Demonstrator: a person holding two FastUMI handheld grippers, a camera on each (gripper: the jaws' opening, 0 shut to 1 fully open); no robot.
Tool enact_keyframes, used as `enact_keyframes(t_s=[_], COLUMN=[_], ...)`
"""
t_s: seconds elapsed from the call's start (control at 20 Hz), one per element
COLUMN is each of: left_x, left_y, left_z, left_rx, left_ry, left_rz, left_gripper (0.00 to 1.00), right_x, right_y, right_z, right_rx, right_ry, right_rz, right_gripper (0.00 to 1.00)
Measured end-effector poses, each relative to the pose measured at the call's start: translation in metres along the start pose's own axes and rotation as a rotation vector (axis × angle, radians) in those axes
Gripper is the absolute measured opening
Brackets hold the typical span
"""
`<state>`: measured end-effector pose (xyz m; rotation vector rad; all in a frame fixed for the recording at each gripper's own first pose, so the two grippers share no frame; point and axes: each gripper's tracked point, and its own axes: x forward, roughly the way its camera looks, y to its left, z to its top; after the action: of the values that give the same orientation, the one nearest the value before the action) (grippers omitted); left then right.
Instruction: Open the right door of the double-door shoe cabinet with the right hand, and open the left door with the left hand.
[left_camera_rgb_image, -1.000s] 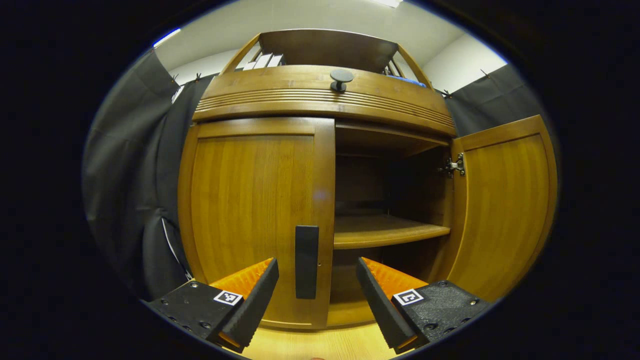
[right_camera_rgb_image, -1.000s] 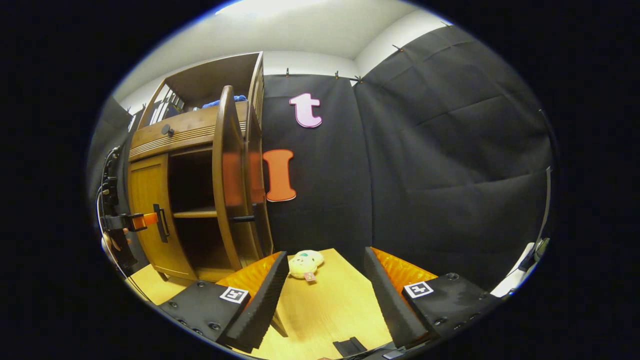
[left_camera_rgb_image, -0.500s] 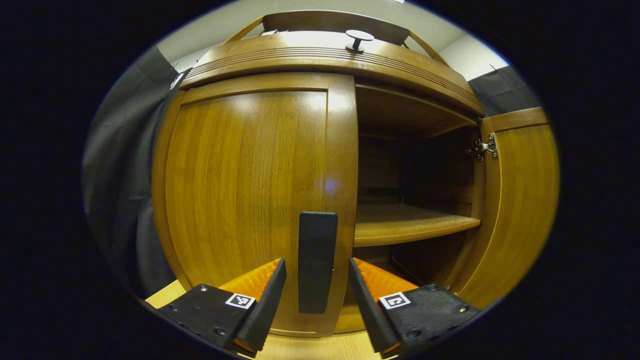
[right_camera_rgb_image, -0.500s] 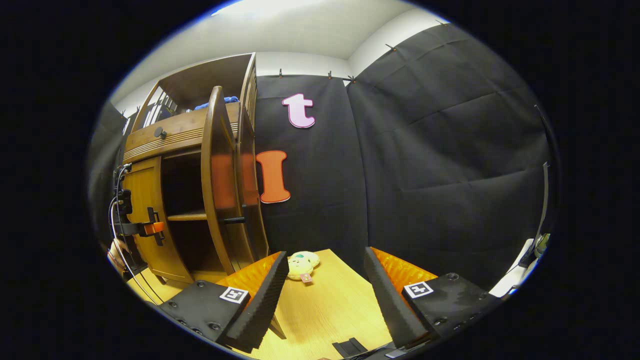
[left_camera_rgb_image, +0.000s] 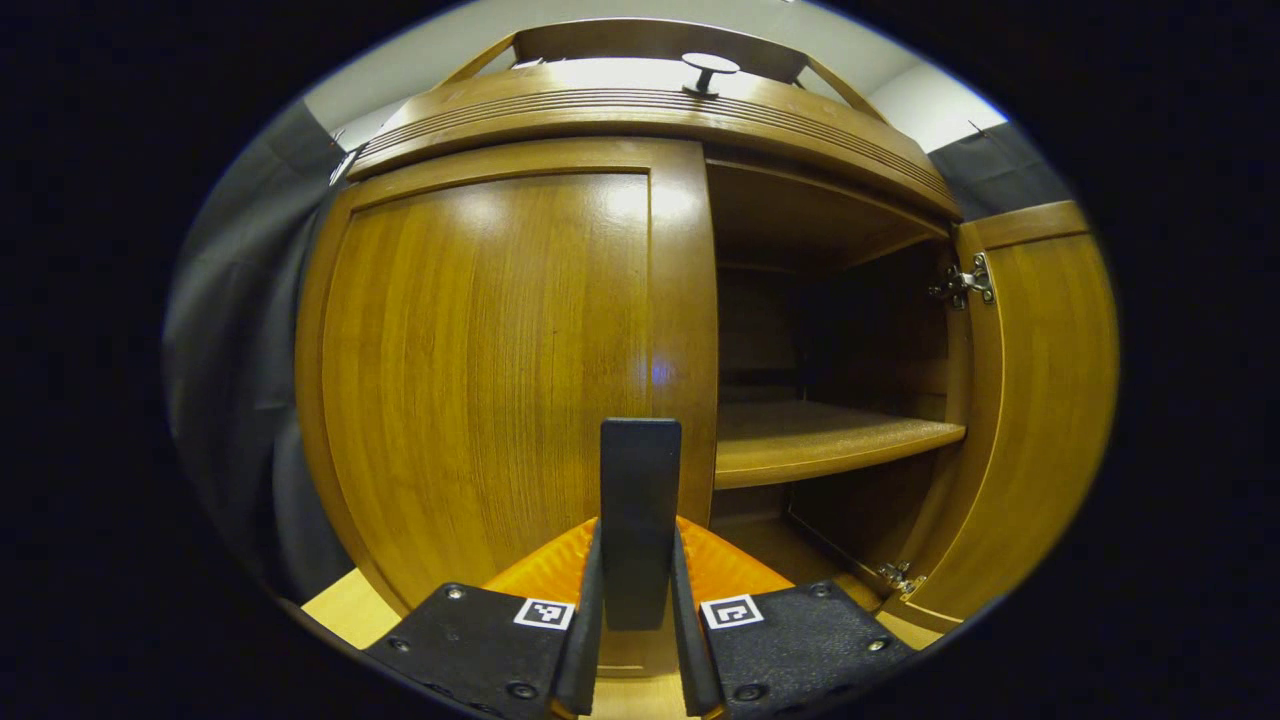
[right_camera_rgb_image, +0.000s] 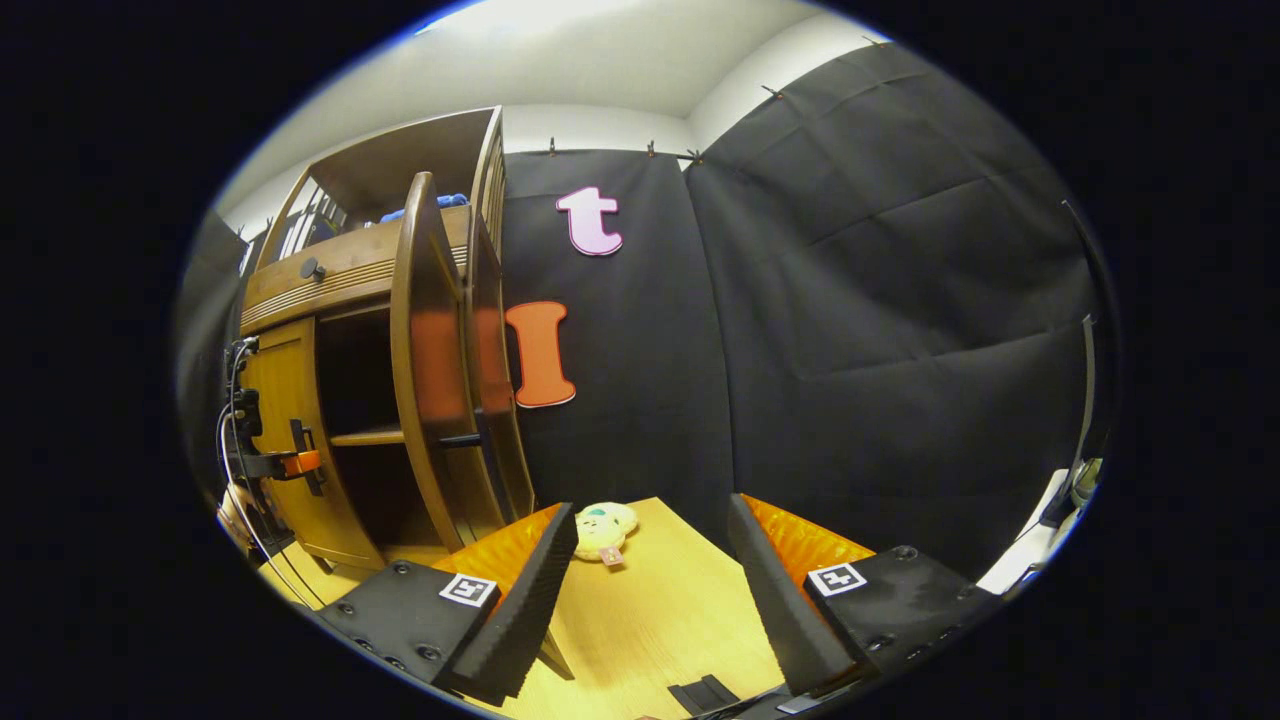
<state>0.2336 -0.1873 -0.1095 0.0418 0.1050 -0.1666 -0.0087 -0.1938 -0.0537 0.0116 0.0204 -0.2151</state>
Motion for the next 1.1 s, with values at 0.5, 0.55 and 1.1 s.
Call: enact_keyframes(t_s=[0.5,0.55,1.1], left_x=[-0.017,-0.021,-0.069], left_y=[0.000,0.000,0.009], left_z=[-0.001,-0.001,0.002], left_rx=[0.008,0.004,-0.035], left_ry=[0.007,0.006,-0.008], left_rz=[-0.091,-0.098,-0.183], left_gripper=[0.19,0.19,0.17], right_x=[-0.023,-0.026,-0.058], right_y=[0.032,0.035,0.060], right_z=[0.013,0.015,0.031], right_rx=[-0.020,-0.024,-0.054], right_ry=[-0.020,-0.022,-0.050], right_rz=[0.038,0.042,0.053], right_gripper=[0.98,0.98,1.00])
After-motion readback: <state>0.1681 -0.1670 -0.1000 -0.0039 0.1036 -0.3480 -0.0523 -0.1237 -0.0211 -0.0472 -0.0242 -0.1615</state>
